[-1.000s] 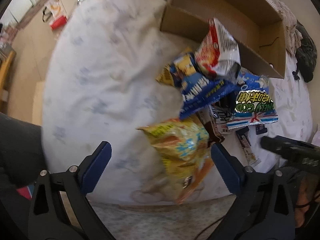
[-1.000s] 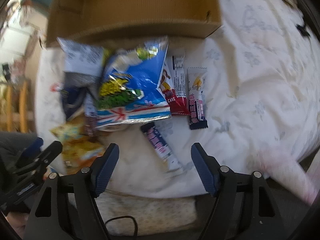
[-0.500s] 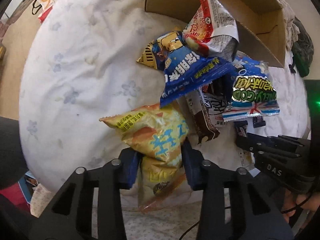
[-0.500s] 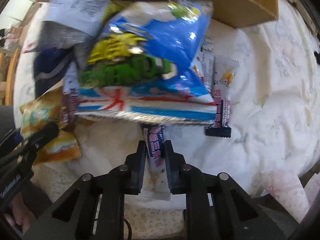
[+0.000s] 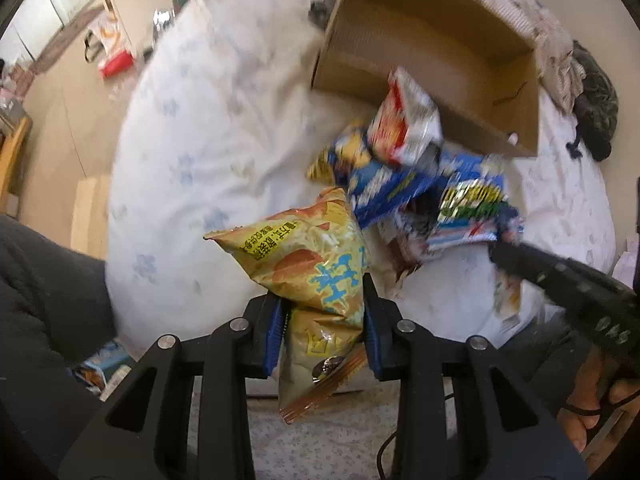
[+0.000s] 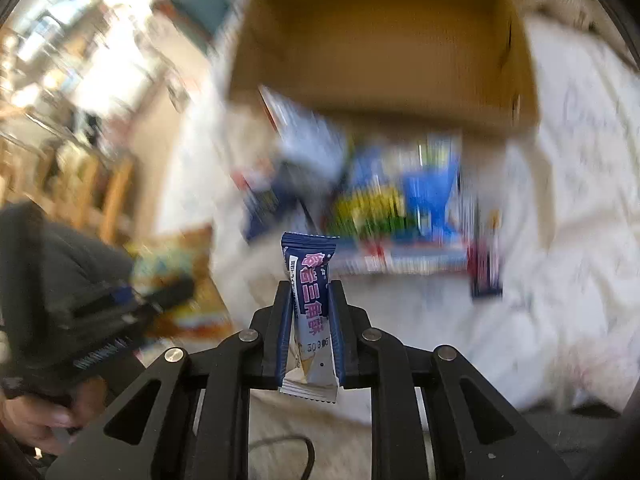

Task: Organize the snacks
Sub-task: 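Grasp the yellow chip bag with the left tool while the right tool grasps a purple candy bar, then carry both snacks over the box and release them inside with both tools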

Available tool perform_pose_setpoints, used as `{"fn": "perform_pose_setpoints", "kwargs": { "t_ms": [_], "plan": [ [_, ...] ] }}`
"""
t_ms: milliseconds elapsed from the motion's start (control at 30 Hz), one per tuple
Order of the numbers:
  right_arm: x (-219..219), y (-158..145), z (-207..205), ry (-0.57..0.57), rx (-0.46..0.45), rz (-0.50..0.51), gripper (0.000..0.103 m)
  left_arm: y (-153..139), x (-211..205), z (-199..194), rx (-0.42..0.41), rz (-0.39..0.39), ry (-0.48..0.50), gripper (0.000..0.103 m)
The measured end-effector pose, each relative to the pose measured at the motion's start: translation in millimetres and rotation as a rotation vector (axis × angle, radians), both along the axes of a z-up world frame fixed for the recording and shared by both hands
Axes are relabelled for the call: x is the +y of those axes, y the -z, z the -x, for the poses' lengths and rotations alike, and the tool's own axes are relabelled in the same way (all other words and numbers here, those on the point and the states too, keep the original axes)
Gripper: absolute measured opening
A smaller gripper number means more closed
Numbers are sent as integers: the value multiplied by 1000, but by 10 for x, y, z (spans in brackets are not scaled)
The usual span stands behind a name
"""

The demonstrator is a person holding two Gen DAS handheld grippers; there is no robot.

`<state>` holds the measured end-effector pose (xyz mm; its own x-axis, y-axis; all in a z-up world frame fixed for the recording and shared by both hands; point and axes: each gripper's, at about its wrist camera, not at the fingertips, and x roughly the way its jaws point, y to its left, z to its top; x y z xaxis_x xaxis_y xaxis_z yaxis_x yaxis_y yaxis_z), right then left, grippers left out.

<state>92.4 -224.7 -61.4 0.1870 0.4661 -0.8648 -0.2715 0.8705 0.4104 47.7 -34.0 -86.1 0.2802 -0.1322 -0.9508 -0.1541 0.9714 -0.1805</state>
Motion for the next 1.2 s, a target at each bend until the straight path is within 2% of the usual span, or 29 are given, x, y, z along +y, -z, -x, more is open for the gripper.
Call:
{"fn": "perform_pose_setpoints", "kwargs": {
  "t_ms": [100,267,400,533,667,900,1200],
  "plan": [
    [-123,-248,32,59,-130,-94,19,-301,-33,1,-90,-46,4,29],
    [-243,-361,78,143,-252,-145,19,-775,62,-223,-213,-125,20,29],
    [-447,-546,90,224,-307,-199,19,-876,156,-460,-264,-159,38,29],
    [-510,-560,70,292,-347,-252,19,-970,59,-657,-320,-188,101,29],
    [-554,-618,-93,347,-346,-274,19,-1018,-21,-839,-351,-207,140,29],
    [-683,-592,-396,413,-331,-275,19,-1026,-92,-1193,-377,-194,176,29],
    [-798,-513,-761,464,-308,-263,19,-906,-183,-1544,-382,-190,206,29]
  ]
}}
